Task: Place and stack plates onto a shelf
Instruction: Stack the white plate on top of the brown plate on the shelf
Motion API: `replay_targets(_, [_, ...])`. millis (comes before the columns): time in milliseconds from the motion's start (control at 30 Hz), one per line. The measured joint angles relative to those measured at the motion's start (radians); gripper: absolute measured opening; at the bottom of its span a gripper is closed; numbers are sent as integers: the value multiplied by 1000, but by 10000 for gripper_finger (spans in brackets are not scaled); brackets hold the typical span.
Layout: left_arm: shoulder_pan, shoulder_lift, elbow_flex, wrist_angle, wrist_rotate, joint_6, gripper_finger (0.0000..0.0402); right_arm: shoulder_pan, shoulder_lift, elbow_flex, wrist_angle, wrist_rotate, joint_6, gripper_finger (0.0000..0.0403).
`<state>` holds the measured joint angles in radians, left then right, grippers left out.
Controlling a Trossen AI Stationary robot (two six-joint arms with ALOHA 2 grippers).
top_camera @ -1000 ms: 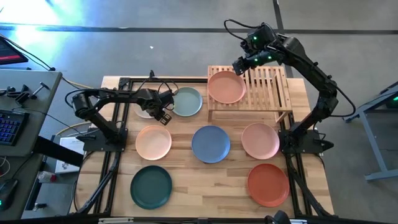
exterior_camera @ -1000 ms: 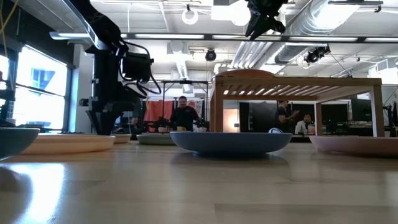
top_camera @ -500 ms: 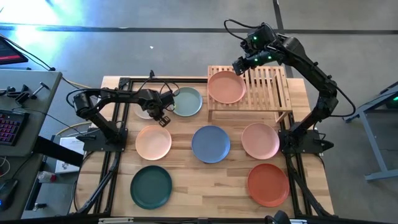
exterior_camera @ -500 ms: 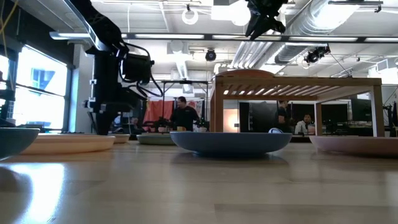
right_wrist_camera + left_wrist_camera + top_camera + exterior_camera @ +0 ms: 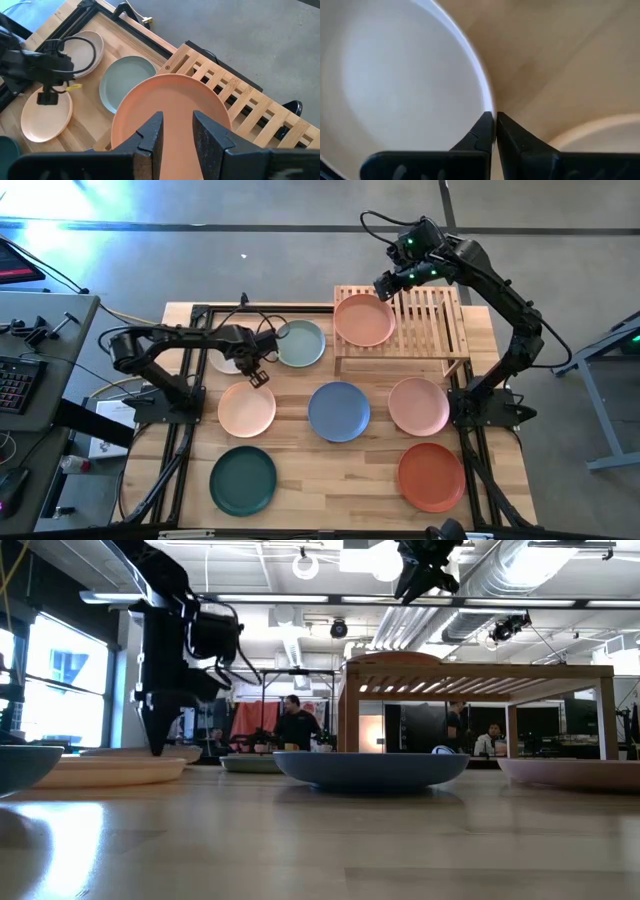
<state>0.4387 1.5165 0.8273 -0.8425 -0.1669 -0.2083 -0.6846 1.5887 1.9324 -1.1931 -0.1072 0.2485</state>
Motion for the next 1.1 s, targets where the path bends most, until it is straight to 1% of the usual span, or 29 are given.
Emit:
replay_targets(100, [-22, -44, 15, -16, -5, 30, 2, 0, 0, 0, 0, 0, 26, 83])
replay_targets(333, [-76, -144, 120, -98, -90, 154, 1, 6, 1, 0, 0, 6, 42, 83])
replay_targets(500, [-119, -190, 217, -122, -129, 316, 1, 33, 3, 0, 2, 80, 62, 83])
replay_targets(700, [-177, -198, 338, -130, -271, 518, 1, 64, 3, 0, 15, 122, 112, 83])
replay_targets(900, [-223, -180, 423, -104, -393, 720, 3, 117, 3, 0, 32, 125, 130, 83])
replay_targets(1000, [-243, -180, 439, -60, -425, 820, 3, 151, 3, 0, 31, 140, 151, 83])
replay_targets(1100, [-267, -179, 440, -1, -431, 902, 4, 188, 3, 0, 31, 172, 193, 83])
